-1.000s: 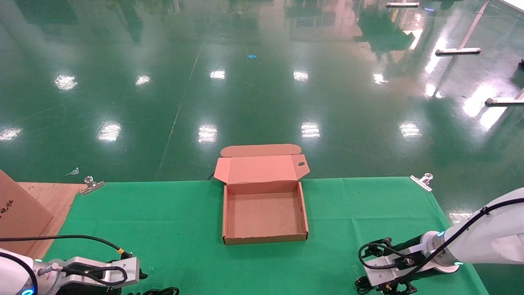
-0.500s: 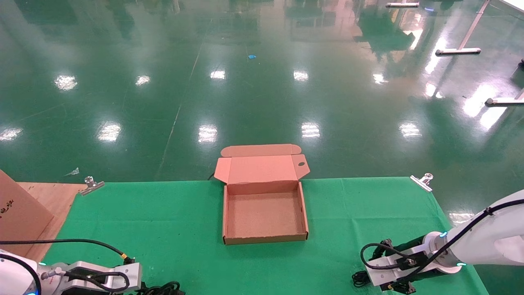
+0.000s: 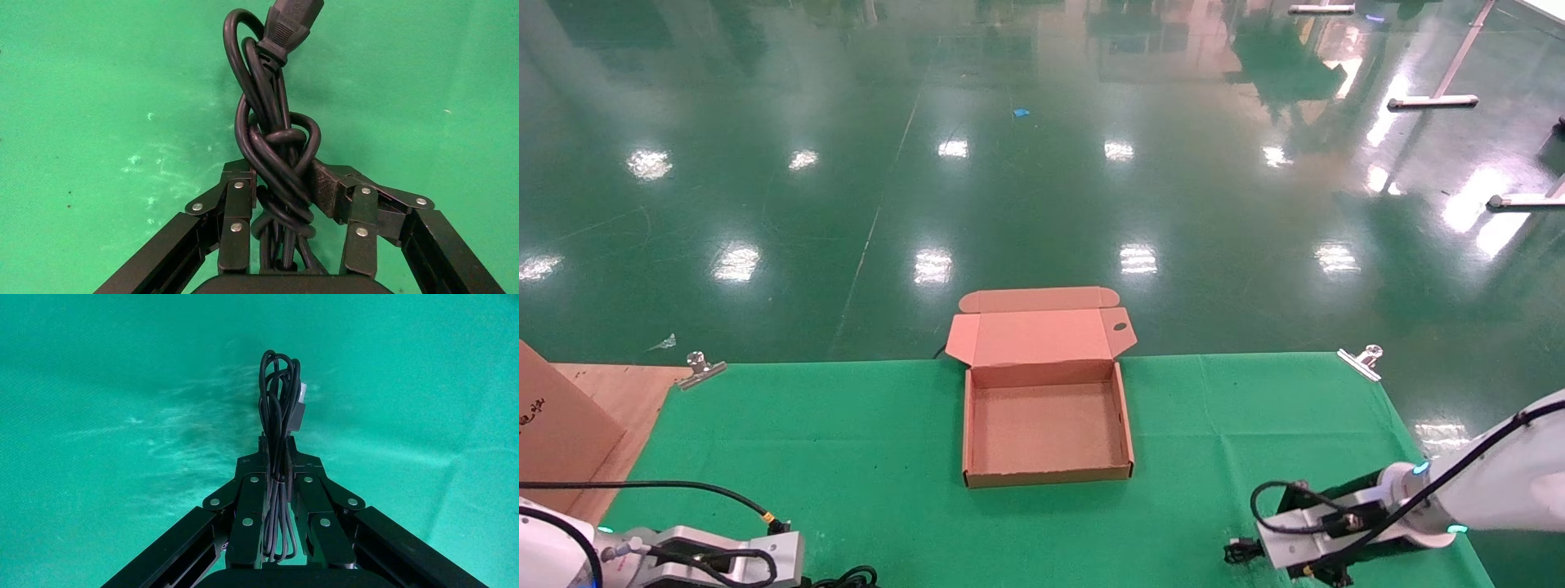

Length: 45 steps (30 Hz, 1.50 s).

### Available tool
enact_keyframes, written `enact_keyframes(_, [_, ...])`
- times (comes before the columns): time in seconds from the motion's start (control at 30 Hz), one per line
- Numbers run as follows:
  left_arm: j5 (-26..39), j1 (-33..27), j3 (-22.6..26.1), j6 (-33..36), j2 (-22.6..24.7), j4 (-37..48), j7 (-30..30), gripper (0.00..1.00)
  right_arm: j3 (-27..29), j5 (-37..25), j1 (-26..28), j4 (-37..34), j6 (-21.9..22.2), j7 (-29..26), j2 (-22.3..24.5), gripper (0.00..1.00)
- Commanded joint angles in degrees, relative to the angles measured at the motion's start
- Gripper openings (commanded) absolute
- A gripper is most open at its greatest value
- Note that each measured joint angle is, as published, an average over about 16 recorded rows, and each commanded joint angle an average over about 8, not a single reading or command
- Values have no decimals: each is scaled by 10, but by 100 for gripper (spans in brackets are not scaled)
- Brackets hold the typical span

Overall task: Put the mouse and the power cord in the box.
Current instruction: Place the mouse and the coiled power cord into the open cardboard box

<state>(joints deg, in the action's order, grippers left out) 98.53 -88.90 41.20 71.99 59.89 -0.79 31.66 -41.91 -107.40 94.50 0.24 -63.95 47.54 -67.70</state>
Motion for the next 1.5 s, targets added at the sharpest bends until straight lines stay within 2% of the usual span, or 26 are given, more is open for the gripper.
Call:
enact_keyframes(0.03, [1,-3,1,5,-2,-1,1,0,2,2,4,0,-7,0,4,0])
enact_keyframes(0.33, [12,-85,8,51,5,-28,4,0,14,20,79,14,-71,4,24,0])
enact_keyframes(0.63, [13,-177,8,71,46,-52,-5,0,25,36,176,26,-121,-17,23,0])
enact_keyframes(0.8, [11,-218,7,61,83,-59,-3,0,30,43,223,32,-130,-34,1,0])
enact_keyframes(1.0, [8,-250,4,29,129,-55,7,0,36,51,259,33,-107,-49,-39,0])
enact_keyframes(1.17, [1,-253,-2,-24,155,-44,16,0,38,53,270,28,-67,-54,-64,0])
enact_keyframes(1.3, [-10,-225,-9,-88,172,-54,34,0,39,54,273,24,-43,-54,-71,0])
enact_keyframes(1.4, [-20,-185,-9,-132,182,-82,55,0,41,56,275,20,-50,-51,-70,0])
enact_keyframes(1.5, [-32,-138,-2,-173,186,-120,70,0,42,59,278,15,-79,-45,-65,0])
